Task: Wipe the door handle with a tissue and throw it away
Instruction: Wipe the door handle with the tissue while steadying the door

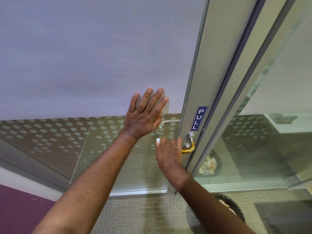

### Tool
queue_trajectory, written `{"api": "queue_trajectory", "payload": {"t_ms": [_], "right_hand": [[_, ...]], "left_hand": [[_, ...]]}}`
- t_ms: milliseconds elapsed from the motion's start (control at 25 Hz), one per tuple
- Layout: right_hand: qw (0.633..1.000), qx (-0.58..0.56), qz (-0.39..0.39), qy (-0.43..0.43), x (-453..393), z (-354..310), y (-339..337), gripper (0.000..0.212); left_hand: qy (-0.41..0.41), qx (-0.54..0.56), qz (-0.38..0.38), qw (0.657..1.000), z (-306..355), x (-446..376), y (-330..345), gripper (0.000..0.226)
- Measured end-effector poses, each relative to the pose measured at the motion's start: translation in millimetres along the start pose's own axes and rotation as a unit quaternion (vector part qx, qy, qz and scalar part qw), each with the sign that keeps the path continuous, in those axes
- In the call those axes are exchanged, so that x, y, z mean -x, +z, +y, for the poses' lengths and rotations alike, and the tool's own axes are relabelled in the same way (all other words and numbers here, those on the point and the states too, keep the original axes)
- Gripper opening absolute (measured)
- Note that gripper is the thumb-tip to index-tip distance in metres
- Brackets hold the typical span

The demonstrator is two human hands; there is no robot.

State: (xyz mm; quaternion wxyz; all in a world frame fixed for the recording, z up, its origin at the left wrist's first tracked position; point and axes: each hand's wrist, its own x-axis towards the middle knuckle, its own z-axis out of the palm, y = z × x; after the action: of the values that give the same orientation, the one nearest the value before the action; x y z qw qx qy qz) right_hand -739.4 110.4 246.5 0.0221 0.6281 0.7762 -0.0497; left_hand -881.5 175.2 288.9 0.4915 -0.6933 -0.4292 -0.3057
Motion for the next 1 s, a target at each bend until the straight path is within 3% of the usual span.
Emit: {"api": "queue_trajectory", "payload": {"t_ms": [80, 240, 360, 400, 560, 720, 880, 1000], "right_hand": [[0.997, -0.015, 0.049, -0.052, 13, 15, 21, 0.036], [0.98, 0.046, 0.148, -0.127, 30, 56, 45, 0.055], [0.969, 0.067, 0.183, -0.153, 21, 72, 43, 0.018], [0.97, 0.068, 0.178, -0.152, 17, 72, 40, 0.018], [0.981, 0.079, 0.109, -0.139, 9, 65, 23, 0.065], [0.994, 0.072, 0.038, -0.078, 8, 40, 2, 0.081], [0.999, 0.032, 0.033, 0.007, 9, 13, -7, 0.067], [0.994, -0.016, 0.101, -0.034, 19, 17, 8, 0.041]], "left_hand": [[-0.001, 0.003, 0.002, 1.0, 1, 0, 0, 0.072], [0.0, 0.006, -0.004, 1.0, 0, 0, 0, 0.071], [0.0, 0.008, -0.006, 1.0, 0, 0, 1, 0.07], [0.0, 0.008, -0.005, 1.0, 0, 0, 1, 0.071], [-0.003, 0.005, 0.0, 1.0, 0, 0, 2, 0.073], [-0.001, 0.0, -0.001, 1.0, 0, -1, 1, 0.072], [-0.001, 0.001, -0.005, 1.0, 1, -1, 0, 0.07], [-0.001, 0.0, -0.005, 1.0, 0, -1, -1, 0.069]]}}
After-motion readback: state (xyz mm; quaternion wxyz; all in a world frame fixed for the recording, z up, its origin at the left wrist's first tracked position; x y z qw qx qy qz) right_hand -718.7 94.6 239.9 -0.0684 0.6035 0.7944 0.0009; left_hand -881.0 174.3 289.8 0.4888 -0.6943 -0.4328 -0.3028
